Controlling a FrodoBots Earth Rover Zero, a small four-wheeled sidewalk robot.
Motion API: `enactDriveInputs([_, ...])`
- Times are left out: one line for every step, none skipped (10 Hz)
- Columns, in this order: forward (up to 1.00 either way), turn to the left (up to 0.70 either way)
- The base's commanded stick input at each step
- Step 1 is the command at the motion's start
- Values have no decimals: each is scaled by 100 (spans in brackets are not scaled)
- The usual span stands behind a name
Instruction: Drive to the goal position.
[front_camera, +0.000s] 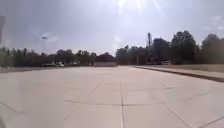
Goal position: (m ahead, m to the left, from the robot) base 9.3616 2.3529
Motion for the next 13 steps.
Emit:
enactDriveInputs([70,0])
enactDriveInputs([70,0])
enactDriveInputs([70,0])
enactDriveInputs([70,0])
enactDriveInputs([70,0])
enactDriveInputs([70,0])
enactDriveInputs([70,0])
enactDriveInputs([70,0])
enactDriveInputs([70,0])
enactDriveInputs([70,0])
enactDriveInputs([70,0])
enactDriveInputs([70,0])
enactDriveInputs([70,1])
